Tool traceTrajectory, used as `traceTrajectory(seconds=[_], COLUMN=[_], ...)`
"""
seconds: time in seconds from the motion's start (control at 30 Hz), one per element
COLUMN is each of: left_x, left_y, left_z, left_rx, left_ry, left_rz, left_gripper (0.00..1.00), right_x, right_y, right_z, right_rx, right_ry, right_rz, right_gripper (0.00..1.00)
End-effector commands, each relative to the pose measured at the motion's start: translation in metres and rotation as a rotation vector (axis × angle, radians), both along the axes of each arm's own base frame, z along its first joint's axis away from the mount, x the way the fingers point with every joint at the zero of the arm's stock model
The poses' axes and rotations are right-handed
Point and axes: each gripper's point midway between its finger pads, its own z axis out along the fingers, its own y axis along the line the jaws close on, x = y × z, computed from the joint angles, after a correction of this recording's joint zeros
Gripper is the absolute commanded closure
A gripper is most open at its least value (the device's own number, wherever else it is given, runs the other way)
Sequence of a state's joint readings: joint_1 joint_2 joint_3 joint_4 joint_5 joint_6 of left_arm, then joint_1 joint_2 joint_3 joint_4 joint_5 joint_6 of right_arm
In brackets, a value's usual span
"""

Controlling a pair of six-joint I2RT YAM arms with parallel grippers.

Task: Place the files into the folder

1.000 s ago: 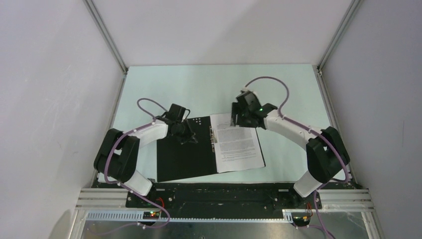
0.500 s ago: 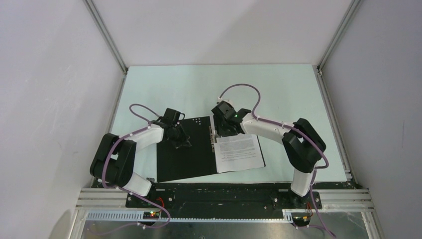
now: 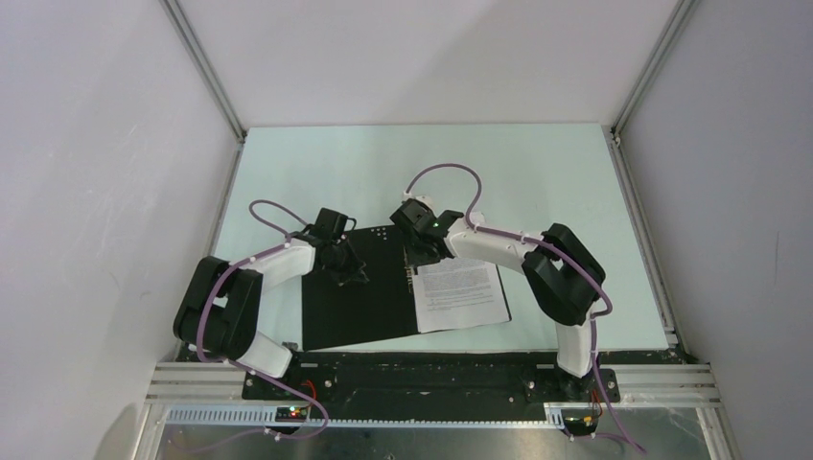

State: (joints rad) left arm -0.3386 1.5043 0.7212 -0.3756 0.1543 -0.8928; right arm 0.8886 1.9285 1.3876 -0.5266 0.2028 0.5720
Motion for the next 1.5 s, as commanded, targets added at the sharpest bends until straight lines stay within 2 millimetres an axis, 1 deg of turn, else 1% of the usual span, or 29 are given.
traceTrajectory(seconds=[0.0,0.13,0.23,0.4,0.5,0.67,0.73,1.0,1.13,1.47], left_x=[-0.002,-0.001,-0.002,-0.002,-0.002,-0.001,-0.001,-0.002,-0.002,0.0], left_y=[0.021,0.022,0.023,0.023,0.023,0.024,0.023,0.023,0.024,0.024], left_z=[-0.016,-0.015,-0.015,-0.016,-0.016,-0.015,-0.015,-0.016,-0.017,-0.017], left_rx=[0.092,0.09,0.09,0.091,0.09,0.09,0.088,0.089,0.09,0.092], left_ry=[0.02,0.017,0.018,0.021,0.022,0.021,0.021,0.026,0.028,0.029], left_rz=[0.05,0.054,0.056,0.058,0.058,0.062,0.062,0.066,0.07,0.076], left_gripper=[1.0,1.0,1.0,1.0,1.0,1.0,1.0,1.0,1.0,1.0], right_x=[0.008,0.006,0.005,0.002,0.001,-0.002,-0.002,-0.008,-0.012,-0.025], right_y=[0.009,0.009,0.009,0.009,0.01,0.012,0.012,0.009,0.004,0.004], right_z=[0.01,0.006,0.004,0.001,-0.001,-0.001,-0.003,-0.004,-0.005,-0.002], right_rx=[0.003,-0.001,-0.004,0.006,0.011,0.02,0.019,0.018,0.016,0.024], right_ry=[-0.03,-0.018,-0.01,0.004,0.01,0.015,0.017,0.024,0.032,0.035], right_rz=[-0.008,-0.007,-0.008,-0.004,0.001,0.004,0.002,-0.002,-0.006,0.0], right_gripper=[0.67,0.74,0.78,0.78,0.74,0.73,0.74,0.86,0.89,0.89])
